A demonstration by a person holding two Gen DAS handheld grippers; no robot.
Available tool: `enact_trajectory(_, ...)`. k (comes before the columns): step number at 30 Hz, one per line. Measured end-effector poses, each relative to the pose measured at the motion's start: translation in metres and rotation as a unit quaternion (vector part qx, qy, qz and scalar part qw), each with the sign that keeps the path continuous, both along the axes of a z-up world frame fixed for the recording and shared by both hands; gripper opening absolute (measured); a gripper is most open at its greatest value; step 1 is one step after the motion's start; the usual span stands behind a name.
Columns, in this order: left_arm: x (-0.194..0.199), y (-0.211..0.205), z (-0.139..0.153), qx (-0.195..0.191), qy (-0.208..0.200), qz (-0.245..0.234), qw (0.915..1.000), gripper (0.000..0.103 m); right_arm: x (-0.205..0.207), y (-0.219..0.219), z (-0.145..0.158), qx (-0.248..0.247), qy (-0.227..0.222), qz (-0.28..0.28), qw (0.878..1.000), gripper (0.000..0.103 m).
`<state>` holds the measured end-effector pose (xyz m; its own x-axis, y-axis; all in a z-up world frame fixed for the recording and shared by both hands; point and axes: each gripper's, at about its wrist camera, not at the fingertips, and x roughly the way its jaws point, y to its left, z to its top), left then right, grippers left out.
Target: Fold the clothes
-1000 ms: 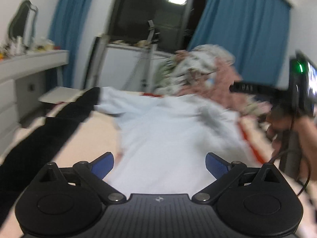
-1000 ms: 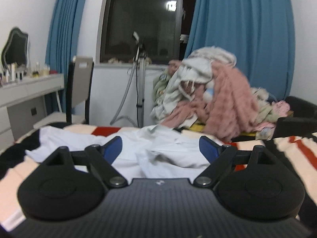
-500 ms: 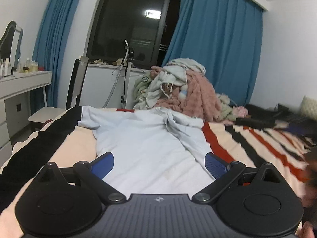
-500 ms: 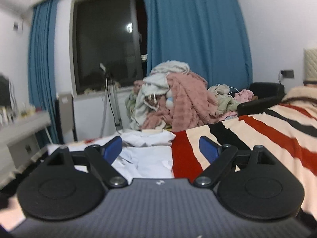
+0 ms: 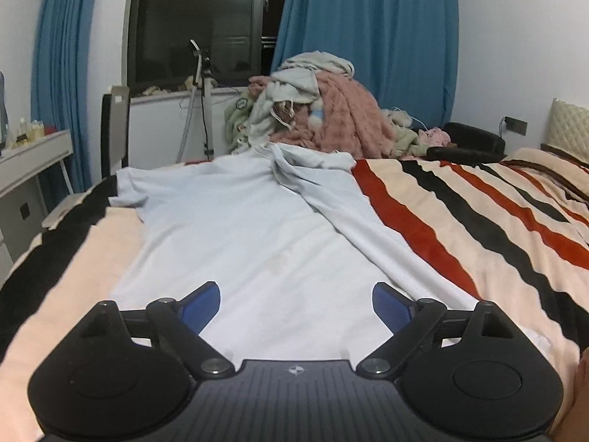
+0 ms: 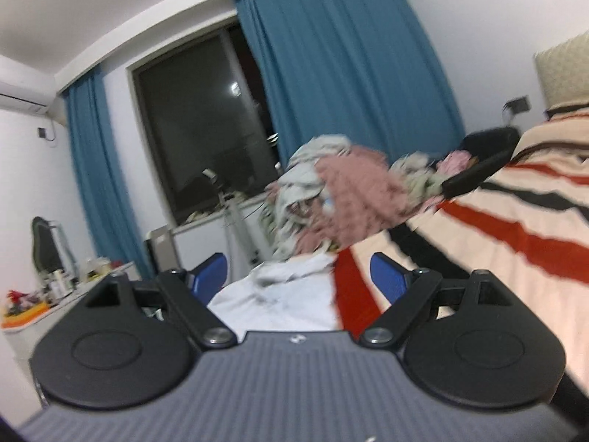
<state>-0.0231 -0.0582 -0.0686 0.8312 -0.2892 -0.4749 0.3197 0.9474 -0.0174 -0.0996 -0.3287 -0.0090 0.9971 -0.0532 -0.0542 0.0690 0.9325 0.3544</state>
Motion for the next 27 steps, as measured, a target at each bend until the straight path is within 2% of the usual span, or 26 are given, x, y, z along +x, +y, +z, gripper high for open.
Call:
enact_trajectory(3, 0.002, -0.021, -0.003, -0.006, 0.017, -0.024, 0.9996, 0.083, 0.002, -0.017, -0.013, 0.005, 0.01, -0.004, 1.0, 0.086)
enact_trajectory(8, 0.007, -0.057, -0.007, -0.015, 0.045, -0.064, 0.9968, 0.065, 0.005, -0.05, -0.029, 0.042, 0.022, -0.041, 0.998, 0.086)
enact_trajectory(10, 0.008, -0.071, -0.009, -0.019, 0.056, -0.08, 0.9951, 0.057, 0.003, -0.062, -0.032, 0.054, 0.017, -0.062, 0.996, 0.086)
enact_trajectory(11, 0.008, -0.088, -0.013, -0.017, 0.065, -0.099, 0.9928, 0.052, 0.002, -0.067, -0.034, 0.06, 0.014, -0.072, 0.995, 0.086)
enact_trajectory(12, 0.008, -0.105, -0.017, -0.015, 0.074, -0.118, 0.9901, 0.05, -0.001, -0.071, -0.037, 0.066, 0.011, -0.079, 0.995, 0.086)
enact_trajectory(16, 0.005, -0.169, -0.039, 0.0, 0.096, -0.188, 0.9775, 0.052, -0.002, -0.08, -0.045, 0.072, 0.005, -0.1, 0.992, 0.087)
enact_trajectory(19, 0.002, -0.21, -0.067, 0.028, 0.117, -0.221, 0.9678, 0.064, 0.0, -0.083, -0.05, 0.073, 0.009, -0.106, 0.992, 0.087)
enact_trajectory(21, 0.003, -0.232, -0.086, 0.063, 0.111, -0.224, 0.9662, 0.067, 0.0, -0.083, -0.052, 0.071, 0.009, -0.107, 0.992, 0.087)
enact_trajectory(24, 0.001, -0.251, -0.113, 0.107, 0.085, -0.221, 0.9657, 0.063, 0.002, -0.08, -0.055, 0.059, 0.013, -0.111, 0.992, 0.087)
enact_trajectory(26, -0.001, -0.253, -0.119, 0.119, 0.072, -0.224, 0.9645, 0.046, 0.002, -0.076, -0.054, 0.052, 0.012, -0.116, 0.992, 0.087)
enact_trajectory(27, -0.002, -0.25, -0.117, 0.118, 0.071, -0.228, 0.964, 0.017, 0.002, -0.075, -0.054, 0.049, 0.012, -0.118, 0.992, 0.087)
